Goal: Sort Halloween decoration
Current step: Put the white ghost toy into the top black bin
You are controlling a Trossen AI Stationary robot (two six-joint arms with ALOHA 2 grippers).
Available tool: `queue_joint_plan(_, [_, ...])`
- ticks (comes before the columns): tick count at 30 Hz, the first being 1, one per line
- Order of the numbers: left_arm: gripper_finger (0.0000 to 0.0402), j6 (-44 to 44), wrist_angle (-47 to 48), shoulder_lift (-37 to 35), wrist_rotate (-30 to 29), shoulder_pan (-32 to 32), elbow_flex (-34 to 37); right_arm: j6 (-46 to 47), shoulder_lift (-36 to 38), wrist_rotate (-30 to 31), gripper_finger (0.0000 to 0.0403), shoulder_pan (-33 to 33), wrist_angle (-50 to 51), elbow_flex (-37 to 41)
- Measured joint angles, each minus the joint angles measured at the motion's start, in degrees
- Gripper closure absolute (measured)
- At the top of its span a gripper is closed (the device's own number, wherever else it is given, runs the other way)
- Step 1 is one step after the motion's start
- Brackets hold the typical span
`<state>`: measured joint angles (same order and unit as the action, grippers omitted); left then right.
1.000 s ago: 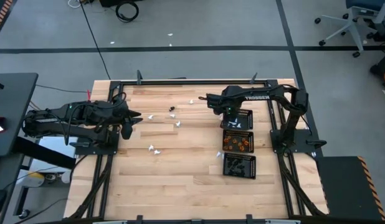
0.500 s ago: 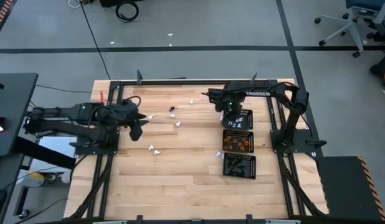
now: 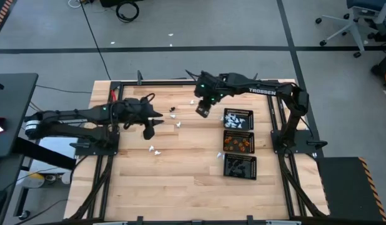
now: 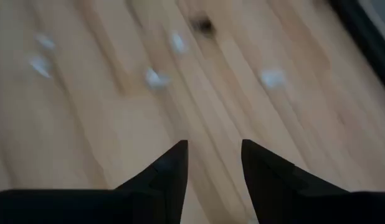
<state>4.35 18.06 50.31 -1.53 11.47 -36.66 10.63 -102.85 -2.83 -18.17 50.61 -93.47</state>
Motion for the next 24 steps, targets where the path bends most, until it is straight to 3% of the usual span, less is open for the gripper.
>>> queue_joint_plan(6, [0.0276,-0.82,-20.36,-0.01,1.33,4.82,14.83,2.71,0.0,0.02,0.0249,4.19,-6.81,-0.98])
queue_joint_plan(12, [0.0276,0.04,-27.93,0.01,1.36,6.13,24.49,-0.18,-0.02,4.0,0.0249,8.72,-15.94,1.32])
queue_joint_plan(19, [0.0276,9.29,-27.67,-0.12,1.25,6.75,26.47,-2.97,-0.15,5.66,0.0249,8.61,-38.04,12.47])
queue_joint_plan(24, [0.0276,12.46,-27.77,-0.12,1.23,6.7,24.55,-6.27,-0.17,0.05,0.0247,5.87,-50.79,21.61])
